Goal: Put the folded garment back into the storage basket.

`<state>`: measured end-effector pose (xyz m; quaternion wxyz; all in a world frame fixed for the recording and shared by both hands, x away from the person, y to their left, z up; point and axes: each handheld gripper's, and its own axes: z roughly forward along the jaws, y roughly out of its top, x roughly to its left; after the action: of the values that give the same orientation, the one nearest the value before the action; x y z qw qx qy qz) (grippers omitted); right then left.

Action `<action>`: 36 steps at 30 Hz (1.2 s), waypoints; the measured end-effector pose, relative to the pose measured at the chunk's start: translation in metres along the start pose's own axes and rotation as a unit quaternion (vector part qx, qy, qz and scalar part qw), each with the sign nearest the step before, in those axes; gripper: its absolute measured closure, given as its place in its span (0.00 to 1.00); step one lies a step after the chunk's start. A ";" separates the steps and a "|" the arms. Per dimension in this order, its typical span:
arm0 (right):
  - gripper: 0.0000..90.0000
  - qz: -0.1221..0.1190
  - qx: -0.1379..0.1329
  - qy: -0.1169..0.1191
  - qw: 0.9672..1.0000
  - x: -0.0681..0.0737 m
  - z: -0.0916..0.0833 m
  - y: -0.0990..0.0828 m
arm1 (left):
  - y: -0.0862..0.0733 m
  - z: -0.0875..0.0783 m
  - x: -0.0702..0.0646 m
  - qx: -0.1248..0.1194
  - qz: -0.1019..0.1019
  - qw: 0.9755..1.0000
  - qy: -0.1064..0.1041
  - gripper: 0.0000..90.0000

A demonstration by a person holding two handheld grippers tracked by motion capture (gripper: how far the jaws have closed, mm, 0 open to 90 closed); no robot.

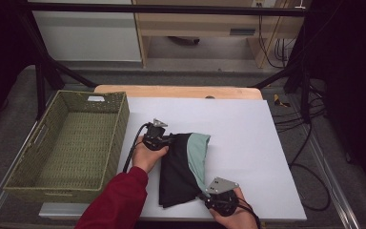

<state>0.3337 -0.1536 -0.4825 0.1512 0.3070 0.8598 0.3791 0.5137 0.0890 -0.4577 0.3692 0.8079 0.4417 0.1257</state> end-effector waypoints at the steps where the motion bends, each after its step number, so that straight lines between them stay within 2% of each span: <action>1: 0.82 0.004 0.002 0.001 1.000 0.000 0.000 0.000 | 0.000 0.000 0.000 0.001 0.001 1.000 0.001 0.82; 5: 0.70 0.016 0.008 0.004 1.000 -0.001 -0.002 -0.001 | 0.000 0.000 0.000 0.001 0.000 1.000 0.003 0.82; 9: 0.61 0.018 0.004 0.008 1.000 -0.002 -0.005 -0.002 | 0.000 0.000 -0.001 0.001 0.003 1.000 0.007 0.82; 17: 0.40 0.024 -0.009 -0.004 1.000 -0.003 -0.017 -0.006 | 0.000 0.000 -0.002 0.001 0.003 1.000 0.009 0.82; 23: 0.35 0.018 -0.017 -0.007 1.000 -0.001 -0.023 -0.006 | 0.000 0.000 -0.002 0.001 0.004 1.000 0.010 0.81; 31: 0.24 0.013 -0.013 -0.003 1.000 0.003 -0.016 -0.003 | 0.001 0.000 -0.003 0.003 0.004 1.000 0.011 0.81; 34: 0.25 0.016 -0.011 -0.002 1.000 0.003 -0.011 -0.002 | 0.001 0.000 -0.003 0.003 0.004 1.000 0.012 0.81; 36: 0.30 0.013 0.002 -0.002 1.000 0.004 -0.004 -0.001 | 0.001 0.000 -0.003 0.002 0.004 1.000 0.013 0.81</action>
<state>0.3282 -0.1546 -0.4808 0.1476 0.3197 0.8559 0.3786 0.5124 0.0860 -0.4562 0.3610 0.8090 0.4432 0.1367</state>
